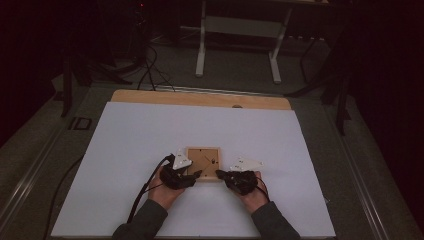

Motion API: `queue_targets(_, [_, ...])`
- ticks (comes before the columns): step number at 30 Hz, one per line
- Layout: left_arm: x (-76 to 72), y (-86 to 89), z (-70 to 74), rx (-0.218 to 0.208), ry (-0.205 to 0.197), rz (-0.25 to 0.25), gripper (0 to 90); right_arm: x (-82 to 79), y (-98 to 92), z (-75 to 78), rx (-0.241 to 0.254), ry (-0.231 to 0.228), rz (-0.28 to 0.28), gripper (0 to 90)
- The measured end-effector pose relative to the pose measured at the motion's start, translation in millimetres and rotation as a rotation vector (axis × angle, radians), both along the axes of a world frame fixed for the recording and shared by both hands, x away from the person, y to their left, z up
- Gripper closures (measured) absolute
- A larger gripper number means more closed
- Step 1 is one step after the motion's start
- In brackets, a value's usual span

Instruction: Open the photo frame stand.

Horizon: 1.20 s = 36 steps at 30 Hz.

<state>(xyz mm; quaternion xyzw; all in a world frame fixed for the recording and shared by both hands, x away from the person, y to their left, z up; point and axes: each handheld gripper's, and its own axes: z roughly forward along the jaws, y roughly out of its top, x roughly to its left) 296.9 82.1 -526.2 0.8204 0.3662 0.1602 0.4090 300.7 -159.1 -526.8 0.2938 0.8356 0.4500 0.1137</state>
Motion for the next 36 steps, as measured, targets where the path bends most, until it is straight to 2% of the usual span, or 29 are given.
queue_targets(12, [0.0, -0.3, 2.5, -0.004, 0.001, 0.006, 51.4, 2.9, 4.3, -0.6, -0.012, -0.001, 0.003, 89.9])
queue_targets(20, [0.2, -1.3, 8.6, -0.011, -0.012, 0.008, 51.4, 6.2, 9.3, 0.7, -0.043, 0.004, 0.007, 90.0])
queue_targets(31, [5.1, -8.1, 28.0, -0.032, -0.064, 0.008, 51.5, 7.2, 9.7, 1.7, -0.047, 0.018, 0.01, 90.0])
queue_targets(36, [8.3, -9.9, 31.9, -0.041, -0.06, 0.011, 51.6, 7.4, 9.5, 1.5, -0.045, 0.018, 0.01, 90.0])
